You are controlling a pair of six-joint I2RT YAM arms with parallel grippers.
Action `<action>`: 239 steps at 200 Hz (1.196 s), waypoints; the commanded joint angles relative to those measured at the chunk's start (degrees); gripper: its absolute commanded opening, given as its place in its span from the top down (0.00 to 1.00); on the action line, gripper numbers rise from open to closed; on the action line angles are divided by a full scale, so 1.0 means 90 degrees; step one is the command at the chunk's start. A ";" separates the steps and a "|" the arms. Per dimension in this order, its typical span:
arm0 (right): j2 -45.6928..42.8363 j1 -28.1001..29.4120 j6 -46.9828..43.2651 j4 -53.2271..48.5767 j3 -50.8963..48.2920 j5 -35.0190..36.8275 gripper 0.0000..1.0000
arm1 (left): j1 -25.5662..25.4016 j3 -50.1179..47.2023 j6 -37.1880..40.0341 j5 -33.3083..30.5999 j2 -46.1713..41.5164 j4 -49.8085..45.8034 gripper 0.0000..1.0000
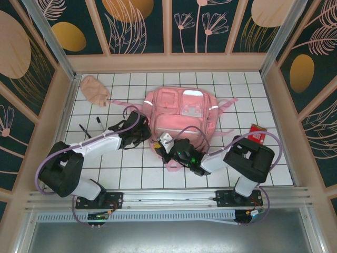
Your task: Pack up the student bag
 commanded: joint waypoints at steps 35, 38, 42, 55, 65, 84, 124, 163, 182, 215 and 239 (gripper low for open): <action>-0.1689 -0.0101 0.0880 -0.1296 -0.1164 0.0448 1.00 | 0.1001 0.0644 0.2684 -0.1038 0.0198 0.0137 1.00; -0.1790 -0.0109 0.0943 -0.1376 -0.1225 0.0527 1.00 | 0.1016 0.0686 0.2811 -0.0972 0.0243 0.0143 1.00; -0.1904 -0.0121 0.1034 -0.1442 -0.1345 0.0650 1.00 | 0.1030 0.0741 0.2993 -0.0836 0.0302 0.0158 1.00; -0.2250 -0.0230 0.1320 -0.1511 -0.1722 0.0980 1.00 | 0.1107 0.0981 0.3427 -0.0416 0.0590 0.0150 1.00; -0.2531 -0.0240 0.1394 -0.1624 -0.1930 0.1276 1.00 | 0.1200 0.1180 0.3602 -0.0108 0.0892 0.0096 1.00; -0.2994 -0.0240 0.1374 -0.1842 -0.2115 0.1444 1.00 | 0.1455 0.1950 0.3638 0.0443 0.1736 -0.0166 1.00; -0.2576 -0.0170 0.0418 -0.1630 -0.1455 0.0517 1.00 | 0.1727 0.3147 0.3560 0.1393 0.2628 -0.1008 0.72; -0.1060 -0.0171 -0.0024 -0.0742 -0.0174 -0.0205 1.00 | 0.1728 0.2106 0.2750 0.1416 0.1330 -0.1389 0.56; -0.0451 -0.0113 -0.0020 -0.0435 0.0333 -0.0424 1.00 | 0.1715 0.1200 0.2206 0.1823 0.0591 -0.1194 0.52; 0.0290 -0.0007 -0.0155 -0.0298 0.0982 -0.0828 1.00 | 0.1643 0.0231 0.1581 0.1947 -0.0277 -0.0963 0.48; 0.0637 0.0071 -0.0245 -0.0298 0.1366 -0.0978 1.00 | 0.1458 0.0095 0.1433 0.1748 -0.0247 -0.0889 0.47</action>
